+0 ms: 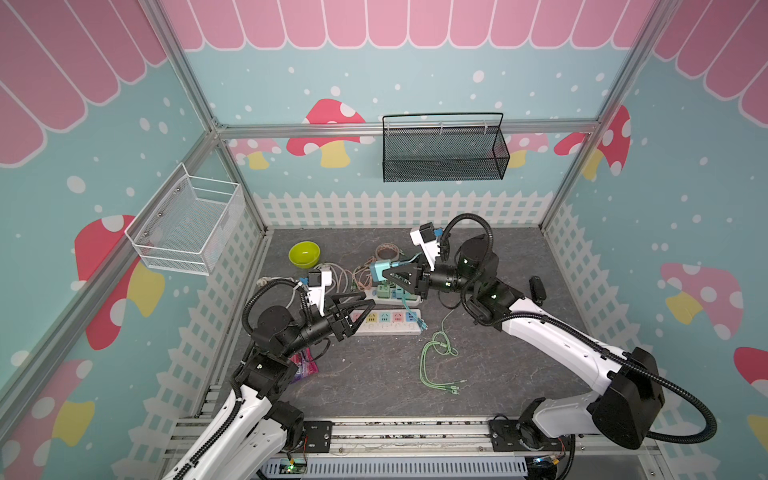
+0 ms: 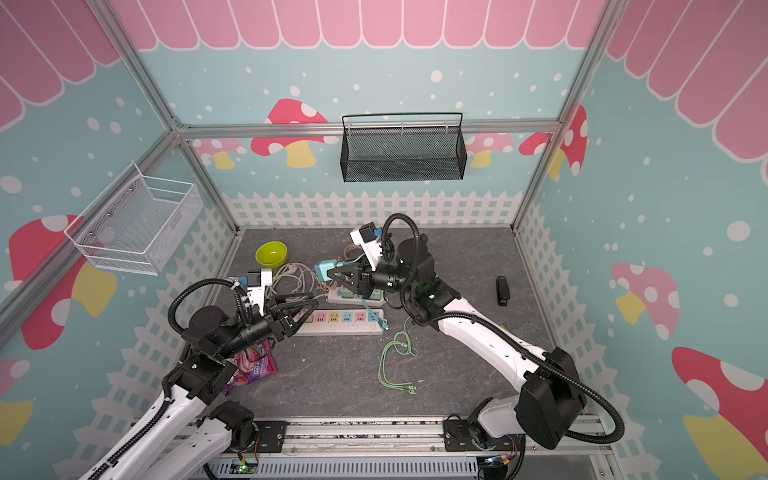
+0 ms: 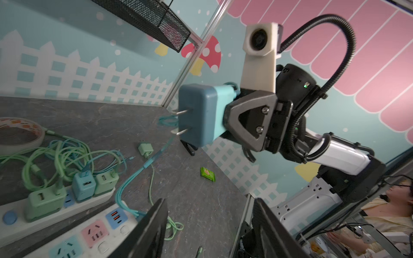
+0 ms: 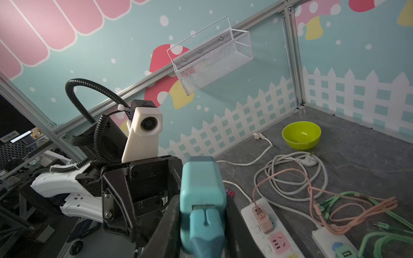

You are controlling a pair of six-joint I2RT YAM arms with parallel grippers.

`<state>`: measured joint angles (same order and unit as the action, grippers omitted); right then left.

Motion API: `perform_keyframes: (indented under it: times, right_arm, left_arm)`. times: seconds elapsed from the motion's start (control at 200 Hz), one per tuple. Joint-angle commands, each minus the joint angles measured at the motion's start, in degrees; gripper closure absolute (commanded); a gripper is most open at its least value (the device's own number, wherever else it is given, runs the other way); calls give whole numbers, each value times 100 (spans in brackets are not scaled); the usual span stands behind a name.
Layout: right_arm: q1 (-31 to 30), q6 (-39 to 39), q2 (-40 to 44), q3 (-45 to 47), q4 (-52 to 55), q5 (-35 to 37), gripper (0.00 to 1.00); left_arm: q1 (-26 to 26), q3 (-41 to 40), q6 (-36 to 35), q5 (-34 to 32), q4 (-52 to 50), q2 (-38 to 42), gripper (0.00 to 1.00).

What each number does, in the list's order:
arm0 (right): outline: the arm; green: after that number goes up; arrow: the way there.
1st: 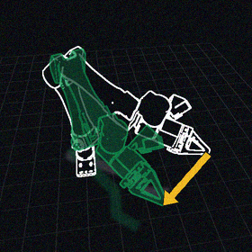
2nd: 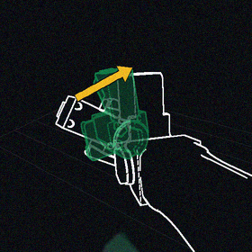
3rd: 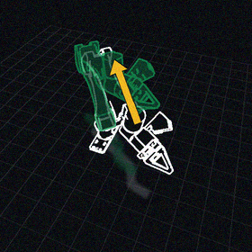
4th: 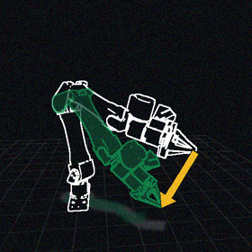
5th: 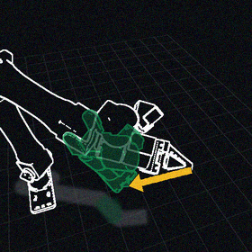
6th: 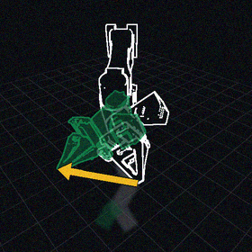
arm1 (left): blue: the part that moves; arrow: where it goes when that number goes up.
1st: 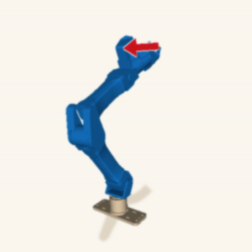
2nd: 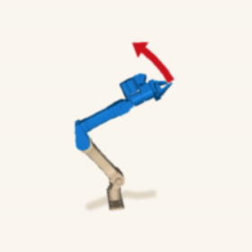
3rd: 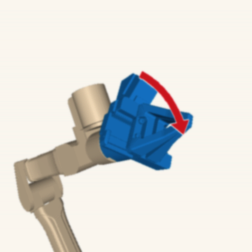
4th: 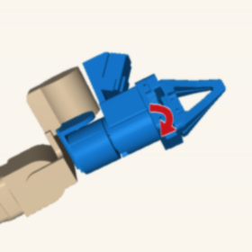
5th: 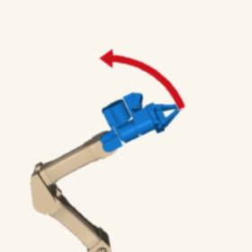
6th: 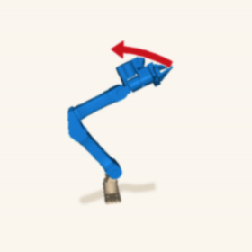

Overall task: Insert plugs into power strip
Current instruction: Shake the plug.

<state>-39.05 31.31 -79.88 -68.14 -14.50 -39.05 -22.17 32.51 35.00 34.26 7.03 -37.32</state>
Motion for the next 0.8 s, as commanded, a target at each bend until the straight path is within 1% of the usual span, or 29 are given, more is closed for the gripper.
perform_keyframes:
  times: [0.0, 0.14, 0.275, 0.63, 0.795]
  right_arm:
    - [149, -680, -238, -705, 893, 59, 95]
    - [305, -1105, -746, -1773, 1635, 34, 96]
    - [387, -1379, -1231, -2689, 1955, 38, 96]
    - [576, -1790, -2700, -4995, 2555, 220, 97]
    - [652, -1918, -3558, -6116, 2916, 358, 97]
  left_arm:
    - [65, 274, -338, -669, -1178, 143, 39]
    - [105, 478, -514, -1480, -2119, 180, 39]
    - [140, 546, -547, -2054, -2640, 184, 39]
    - [271, 590, -505, -2535, -3227, 282, 39]
    - [299, 515, -430, -2363, -3278, 234, 39]
